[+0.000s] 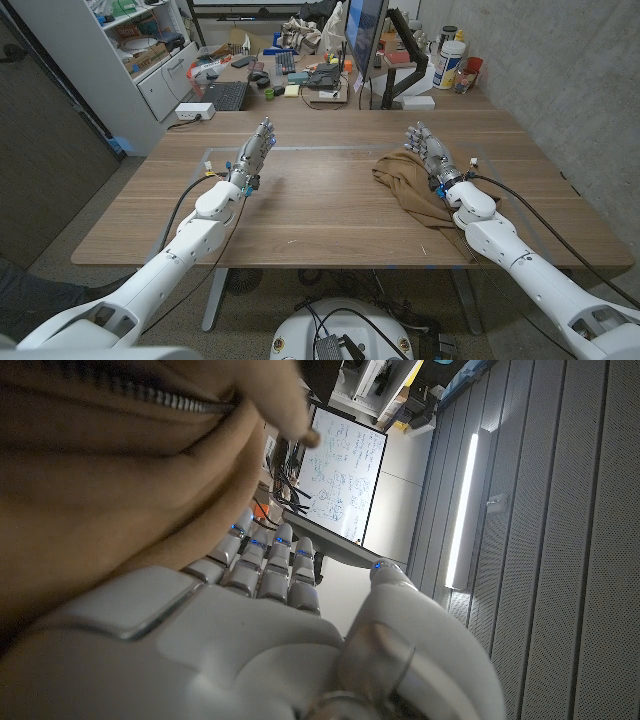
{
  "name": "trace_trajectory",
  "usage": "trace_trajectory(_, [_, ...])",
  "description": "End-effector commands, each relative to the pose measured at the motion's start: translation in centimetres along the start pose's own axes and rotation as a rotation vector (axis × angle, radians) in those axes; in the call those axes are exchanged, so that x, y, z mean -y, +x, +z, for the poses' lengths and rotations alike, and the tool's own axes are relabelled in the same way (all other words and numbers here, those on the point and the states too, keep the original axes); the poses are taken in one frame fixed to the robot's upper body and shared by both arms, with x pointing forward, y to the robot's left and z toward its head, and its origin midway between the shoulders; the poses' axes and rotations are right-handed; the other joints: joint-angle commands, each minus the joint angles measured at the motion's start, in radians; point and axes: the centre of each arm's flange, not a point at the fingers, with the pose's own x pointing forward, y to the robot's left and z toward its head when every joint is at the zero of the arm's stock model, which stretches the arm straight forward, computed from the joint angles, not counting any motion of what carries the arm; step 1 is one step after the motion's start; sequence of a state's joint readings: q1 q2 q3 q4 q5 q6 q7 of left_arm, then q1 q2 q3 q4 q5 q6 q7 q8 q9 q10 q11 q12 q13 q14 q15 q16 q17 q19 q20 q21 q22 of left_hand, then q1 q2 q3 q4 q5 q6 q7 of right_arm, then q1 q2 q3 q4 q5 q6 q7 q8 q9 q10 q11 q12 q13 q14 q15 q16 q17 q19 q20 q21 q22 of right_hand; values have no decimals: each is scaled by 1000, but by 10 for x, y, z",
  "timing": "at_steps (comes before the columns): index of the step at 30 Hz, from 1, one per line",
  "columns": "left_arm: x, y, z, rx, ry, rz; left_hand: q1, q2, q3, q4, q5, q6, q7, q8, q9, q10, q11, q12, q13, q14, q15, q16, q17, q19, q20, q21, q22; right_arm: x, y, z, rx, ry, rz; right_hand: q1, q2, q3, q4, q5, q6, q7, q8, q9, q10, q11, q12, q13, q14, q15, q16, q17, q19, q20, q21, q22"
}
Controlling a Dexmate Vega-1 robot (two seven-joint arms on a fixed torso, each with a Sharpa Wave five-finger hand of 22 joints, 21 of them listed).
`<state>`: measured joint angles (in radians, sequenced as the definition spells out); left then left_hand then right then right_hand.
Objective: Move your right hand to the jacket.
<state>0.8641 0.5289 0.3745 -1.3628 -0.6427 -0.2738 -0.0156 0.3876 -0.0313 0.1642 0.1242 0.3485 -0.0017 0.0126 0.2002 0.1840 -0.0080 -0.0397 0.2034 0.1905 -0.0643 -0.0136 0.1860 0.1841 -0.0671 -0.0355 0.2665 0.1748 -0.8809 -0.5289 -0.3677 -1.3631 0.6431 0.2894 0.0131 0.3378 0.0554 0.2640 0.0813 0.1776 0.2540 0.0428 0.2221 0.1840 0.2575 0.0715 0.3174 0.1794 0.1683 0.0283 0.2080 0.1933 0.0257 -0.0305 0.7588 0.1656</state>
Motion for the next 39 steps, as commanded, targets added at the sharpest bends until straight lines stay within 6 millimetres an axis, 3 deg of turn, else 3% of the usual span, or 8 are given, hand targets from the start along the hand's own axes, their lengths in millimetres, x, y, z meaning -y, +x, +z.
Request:
trace_trajectory(1, [-1, -5, 5, 0, 17, 0, 11, 6, 5, -1, 9, 3, 6, 5, 3, 0, -6, 5, 3, -8, -1, 7, 5, -13, -35, -3, 4, -5, 1, 12, 49, -13, 15, 9, 0, 5, -6, 4, 10, 2, 2, 4, 11, -6, 0, 4, 13, -5, 6, 3, 12, -14, -6, 3])
trace_trajectory(39, [-2, -9, 4, -12, 20, -16, 13, 12, -1, -3, 13, 13, 6, 5, 3, 3, -6, 5, 2, -8, -2, 6, 4, -17, -30, -17, 4, -13, 1, 35, 83, -95, 43, 9, 0, 3, -14, 5, 30, -11, -2, 5, 38, -16, -4, 5, 33, -14, 9, 1, 26, -12, -29, 4])
